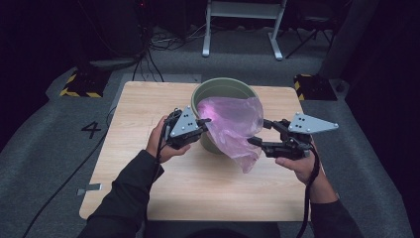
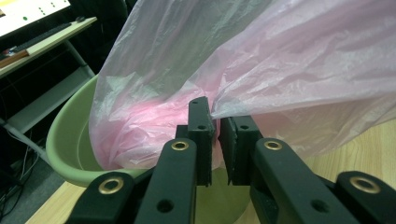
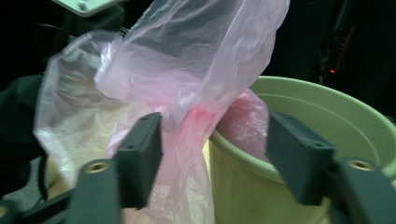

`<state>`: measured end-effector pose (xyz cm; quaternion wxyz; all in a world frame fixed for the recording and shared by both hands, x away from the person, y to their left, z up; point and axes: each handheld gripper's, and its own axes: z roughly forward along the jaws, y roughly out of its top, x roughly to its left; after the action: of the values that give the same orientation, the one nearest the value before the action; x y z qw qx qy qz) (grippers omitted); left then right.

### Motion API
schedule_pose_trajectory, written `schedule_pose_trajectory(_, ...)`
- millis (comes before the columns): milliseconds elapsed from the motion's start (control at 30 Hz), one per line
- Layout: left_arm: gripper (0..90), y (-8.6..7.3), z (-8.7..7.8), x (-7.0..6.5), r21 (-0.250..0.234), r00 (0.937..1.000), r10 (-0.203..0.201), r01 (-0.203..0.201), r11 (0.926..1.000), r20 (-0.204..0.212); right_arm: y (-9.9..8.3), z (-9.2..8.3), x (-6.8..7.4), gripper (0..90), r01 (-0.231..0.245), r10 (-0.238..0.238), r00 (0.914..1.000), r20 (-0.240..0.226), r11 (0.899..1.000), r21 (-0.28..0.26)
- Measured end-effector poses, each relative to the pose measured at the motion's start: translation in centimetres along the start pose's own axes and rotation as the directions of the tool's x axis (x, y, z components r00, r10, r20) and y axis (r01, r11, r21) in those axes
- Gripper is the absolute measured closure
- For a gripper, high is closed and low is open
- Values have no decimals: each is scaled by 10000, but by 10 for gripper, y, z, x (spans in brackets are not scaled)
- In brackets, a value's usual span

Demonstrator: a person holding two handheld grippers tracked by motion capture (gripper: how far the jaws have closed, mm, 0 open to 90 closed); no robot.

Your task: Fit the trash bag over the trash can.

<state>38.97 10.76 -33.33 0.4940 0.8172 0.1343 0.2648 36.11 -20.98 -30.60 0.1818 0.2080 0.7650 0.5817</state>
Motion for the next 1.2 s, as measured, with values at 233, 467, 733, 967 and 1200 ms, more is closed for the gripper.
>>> schedule_pose_trajectory(233,573,0,-5,-4,-27,10000,-41,41,10000,59,-2,8,1,859,579,-581,9982,178,9982,132)
schedule_pose_trajectory(467,250,6,-16,-15,-199,9986,-521,520,9984,-63,0,7,3,900,759,-761,9963,410,9971,49)
schedule_pose_trajectory(733,200,28,-29,-36,-764,9982,-161,205,9969,577,3,10,6,900,1194,-1221,9878,963,9923,335)
schedule_pose_trajectory(967,242,51,-22,-46,-905,9990,189,-151,9958,410,2,13,5,900,1450,-1496,9820,1157,9883,476)
schedule_pose_trajectory(1200,768,55,-4,-42,-354,9971,732,-724,9967,220,0,12,6,900,1543,-1590,9800,1199,9869,474)
